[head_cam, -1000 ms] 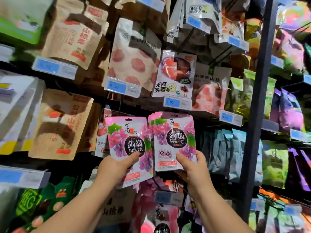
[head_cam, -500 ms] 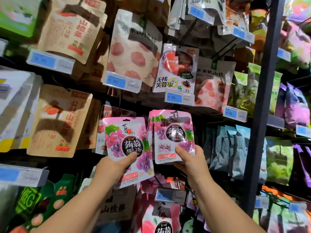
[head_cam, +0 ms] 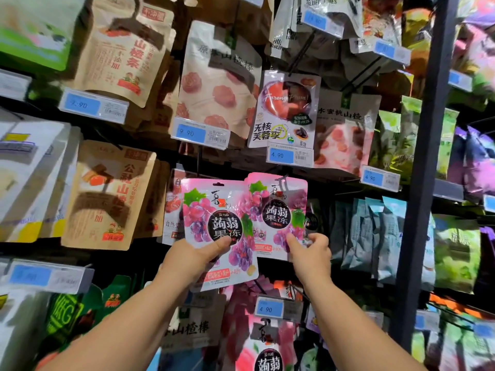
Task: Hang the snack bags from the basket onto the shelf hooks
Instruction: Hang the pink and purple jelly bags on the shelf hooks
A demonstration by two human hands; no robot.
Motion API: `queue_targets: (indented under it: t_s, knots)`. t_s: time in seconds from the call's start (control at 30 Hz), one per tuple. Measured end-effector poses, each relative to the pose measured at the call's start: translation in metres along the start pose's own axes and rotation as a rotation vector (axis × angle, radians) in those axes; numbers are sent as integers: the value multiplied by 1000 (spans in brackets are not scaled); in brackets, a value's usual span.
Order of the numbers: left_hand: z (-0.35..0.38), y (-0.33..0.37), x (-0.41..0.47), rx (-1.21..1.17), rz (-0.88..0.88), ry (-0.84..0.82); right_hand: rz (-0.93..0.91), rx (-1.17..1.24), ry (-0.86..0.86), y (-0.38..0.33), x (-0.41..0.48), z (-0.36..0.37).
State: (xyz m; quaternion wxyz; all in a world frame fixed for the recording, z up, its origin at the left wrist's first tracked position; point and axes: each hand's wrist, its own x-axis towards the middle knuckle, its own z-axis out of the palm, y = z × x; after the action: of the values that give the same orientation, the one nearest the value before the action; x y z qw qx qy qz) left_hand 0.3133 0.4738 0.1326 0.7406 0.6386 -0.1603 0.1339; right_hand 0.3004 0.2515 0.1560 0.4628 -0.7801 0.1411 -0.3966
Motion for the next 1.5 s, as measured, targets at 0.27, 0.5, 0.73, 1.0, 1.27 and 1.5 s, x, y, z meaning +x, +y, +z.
queue_targets:
  t_s: [0.27, 0.5, 0.73, 1.0, 1.27, 1.5]
  knots:
    - [17, 3, 1, -43, 30, -121, -371, 68, 2, -9, -22, -17]
    - [42, 14, 7, -192, -2, -259, -147, 403, -428, -18, -27, -21]
    - [64, 28, 7, -186, -10, -429, -171, 483, -537, -14, -23, -31]
    - [86, 20, 12, -161, -15, -422, -150, 643, -455, -7, -22, -43]
    - [96, 16, 7, 26, 148, -141, -192, 634, -343, 5, -16, -39]
    - [95, 11, 7, 92, 209, -90, -191, 623, -326, 5, -10, -28]
